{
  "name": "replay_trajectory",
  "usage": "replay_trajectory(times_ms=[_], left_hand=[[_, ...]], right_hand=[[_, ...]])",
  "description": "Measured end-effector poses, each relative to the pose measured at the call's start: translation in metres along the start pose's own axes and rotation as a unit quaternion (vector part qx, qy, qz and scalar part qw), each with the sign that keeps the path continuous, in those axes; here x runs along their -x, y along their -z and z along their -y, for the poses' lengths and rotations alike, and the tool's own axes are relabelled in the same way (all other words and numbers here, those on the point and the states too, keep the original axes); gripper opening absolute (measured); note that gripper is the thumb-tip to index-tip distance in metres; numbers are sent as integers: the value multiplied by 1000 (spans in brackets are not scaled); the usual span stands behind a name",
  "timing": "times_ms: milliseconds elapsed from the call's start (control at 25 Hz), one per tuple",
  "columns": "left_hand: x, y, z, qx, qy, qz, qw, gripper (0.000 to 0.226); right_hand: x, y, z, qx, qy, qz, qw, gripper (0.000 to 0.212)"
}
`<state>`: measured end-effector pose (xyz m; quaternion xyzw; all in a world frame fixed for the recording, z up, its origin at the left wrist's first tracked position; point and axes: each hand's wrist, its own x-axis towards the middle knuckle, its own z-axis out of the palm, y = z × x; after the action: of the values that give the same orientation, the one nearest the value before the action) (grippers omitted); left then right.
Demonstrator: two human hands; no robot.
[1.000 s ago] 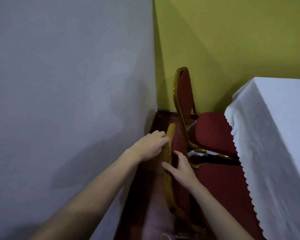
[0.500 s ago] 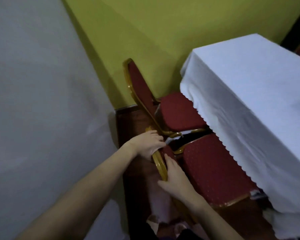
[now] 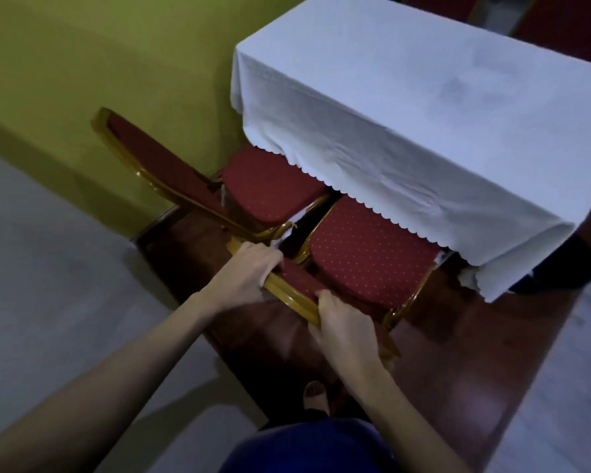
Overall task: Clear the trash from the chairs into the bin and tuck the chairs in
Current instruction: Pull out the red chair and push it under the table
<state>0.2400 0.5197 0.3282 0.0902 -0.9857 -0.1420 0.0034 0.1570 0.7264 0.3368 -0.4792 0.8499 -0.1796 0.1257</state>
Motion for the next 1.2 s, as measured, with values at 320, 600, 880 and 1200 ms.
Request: replay_trajectory(times_ms=[320, 600, 880, 1200], left_hand=[[-53, 3, 26, -23, -67, 35, 997, 33], [-148, 17, 22, -3, -78, 46, 996, 52], [-226, 16, 19, 0, -87, 35, 996, 41], [-298, 19, 33, 2, -92, 24, 995, 45]], right_hand=[[-38, 3, -26, 0, -2, -19, 1000, 33], [-96, 37, -81, 2, -26, -37, 999, 34], [-142, 67, -129, -15, -80, -65, 995, 31], [-196, 90, -161, -23, -95, -85, 992, 34]])
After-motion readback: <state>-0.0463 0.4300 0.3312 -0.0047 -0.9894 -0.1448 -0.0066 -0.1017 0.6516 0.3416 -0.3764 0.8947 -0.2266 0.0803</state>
